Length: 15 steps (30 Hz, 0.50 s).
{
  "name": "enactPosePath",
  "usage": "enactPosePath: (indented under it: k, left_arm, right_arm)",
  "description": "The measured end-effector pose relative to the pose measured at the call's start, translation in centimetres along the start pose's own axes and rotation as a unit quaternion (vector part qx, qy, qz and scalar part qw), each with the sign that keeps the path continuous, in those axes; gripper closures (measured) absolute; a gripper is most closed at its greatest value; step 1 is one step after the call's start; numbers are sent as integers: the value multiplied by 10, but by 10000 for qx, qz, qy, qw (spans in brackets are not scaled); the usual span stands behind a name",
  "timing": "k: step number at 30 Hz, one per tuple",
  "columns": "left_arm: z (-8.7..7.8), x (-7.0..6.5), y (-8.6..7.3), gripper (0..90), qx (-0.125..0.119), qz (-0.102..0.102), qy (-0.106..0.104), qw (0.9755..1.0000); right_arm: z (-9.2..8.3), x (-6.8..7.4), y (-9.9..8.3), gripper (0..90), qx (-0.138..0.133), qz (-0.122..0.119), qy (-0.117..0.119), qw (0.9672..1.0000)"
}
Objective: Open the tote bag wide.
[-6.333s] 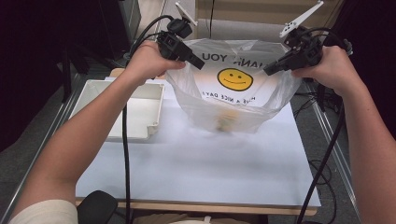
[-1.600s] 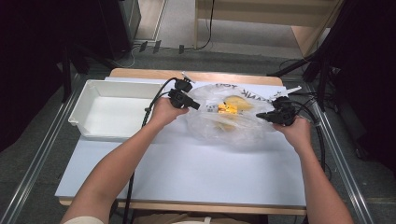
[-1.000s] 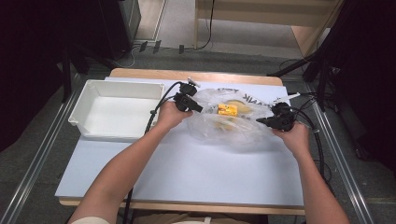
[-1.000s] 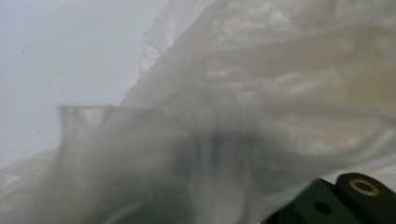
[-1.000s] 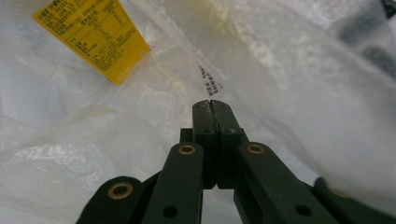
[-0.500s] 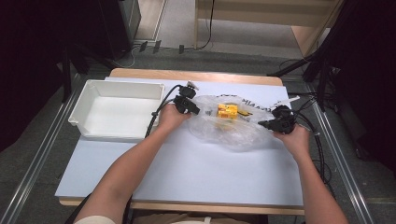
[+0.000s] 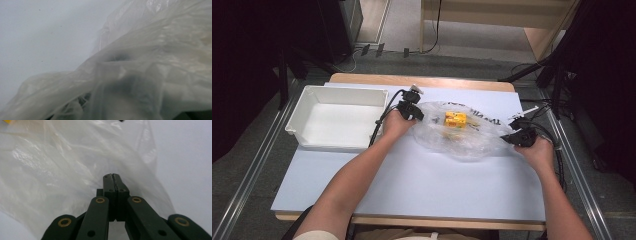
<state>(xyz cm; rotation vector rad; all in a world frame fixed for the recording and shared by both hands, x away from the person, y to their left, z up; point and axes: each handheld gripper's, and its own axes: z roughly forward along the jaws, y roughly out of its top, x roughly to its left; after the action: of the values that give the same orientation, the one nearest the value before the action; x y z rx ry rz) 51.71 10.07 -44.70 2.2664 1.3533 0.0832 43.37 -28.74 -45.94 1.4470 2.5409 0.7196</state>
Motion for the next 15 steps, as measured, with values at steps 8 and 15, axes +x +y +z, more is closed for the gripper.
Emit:
enactPosePath:
  k: [8, 15]
  left_arm:
    - [0, 2, 1, 900, 23, -14, 12, 10000]
    - [0, 3, 1, 900, 32, -105, 29, 9999]
  right_arm:
    - [-11, -16, -18, 900, 5, 245, -24, 9997]
    - [-15, -21, -27, 900, -68, 381, -6, 9993]
